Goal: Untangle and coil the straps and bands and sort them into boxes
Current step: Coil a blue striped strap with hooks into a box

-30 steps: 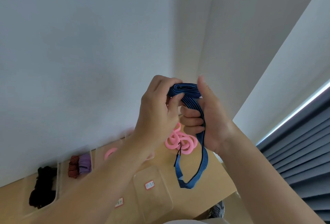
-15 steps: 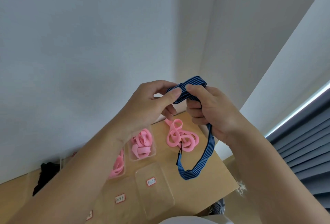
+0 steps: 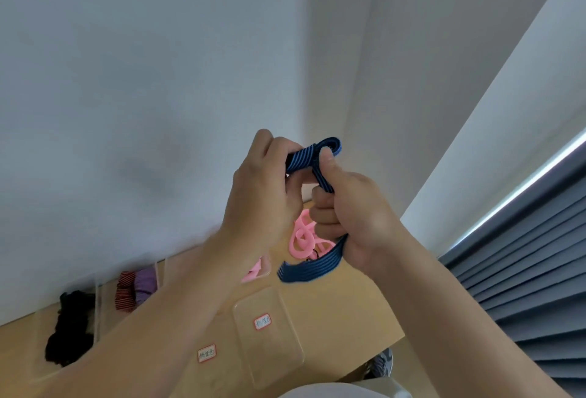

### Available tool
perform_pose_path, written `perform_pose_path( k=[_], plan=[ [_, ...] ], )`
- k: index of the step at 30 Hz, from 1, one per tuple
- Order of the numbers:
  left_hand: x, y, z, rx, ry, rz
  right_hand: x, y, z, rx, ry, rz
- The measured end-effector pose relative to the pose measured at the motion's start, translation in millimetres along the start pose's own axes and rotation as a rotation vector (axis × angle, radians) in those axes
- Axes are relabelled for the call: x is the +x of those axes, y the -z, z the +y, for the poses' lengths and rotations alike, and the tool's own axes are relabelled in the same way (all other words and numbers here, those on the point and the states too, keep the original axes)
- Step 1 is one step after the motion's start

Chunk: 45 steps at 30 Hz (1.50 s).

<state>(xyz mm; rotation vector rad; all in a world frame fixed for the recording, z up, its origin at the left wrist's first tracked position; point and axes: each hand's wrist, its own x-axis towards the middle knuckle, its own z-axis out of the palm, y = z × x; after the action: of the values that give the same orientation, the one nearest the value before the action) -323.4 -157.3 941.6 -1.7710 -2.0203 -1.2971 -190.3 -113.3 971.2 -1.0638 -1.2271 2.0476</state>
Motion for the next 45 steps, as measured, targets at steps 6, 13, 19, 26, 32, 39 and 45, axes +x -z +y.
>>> perform_pose_path(
  k=[6, 13, 19, 26, 32, 39, 45],
  plan=[
    [-10.4, -3.4, -6.2, 0.191, -0.257, 0.037, 8.4, 6.6, -11.4, 0.003, -0.046, 0.081],
    [3.0, 18.6, 5.5, -0.757, 0.568, -0.363, 10.0, 10.4, -15.9, -0.142, 0.113, -0.026],
    [4.5, 9.7, 8.7, -0.584, 0.417, -0.153, 12.4, 7.1, -10.1, -0.254, 0.171, -0.008],
    [-6.4, -3.9, -3.4, -0.264, 0.031, 0.055, 5.1, 8.9, -9.5, -0.109, 0.002, 0.048],
    [-5.5, -1.3, -14.1, -0.002, -0.249, 0.122, 6.3, 15.4, -20.0, -0.017, -0.129, -0.052],
    [5.8, 25.8, 8.4, -0.848, 0.490, -0.377, -1.0, 18.1, -22.9, -0.140, 0.047, -0.176],
    [14.6, 26.6, 12.8, -0.548, 0.372, -0.266, -0.6, 15.0, -23.2, -0.232, 0.083, -0.123]
  ],
)
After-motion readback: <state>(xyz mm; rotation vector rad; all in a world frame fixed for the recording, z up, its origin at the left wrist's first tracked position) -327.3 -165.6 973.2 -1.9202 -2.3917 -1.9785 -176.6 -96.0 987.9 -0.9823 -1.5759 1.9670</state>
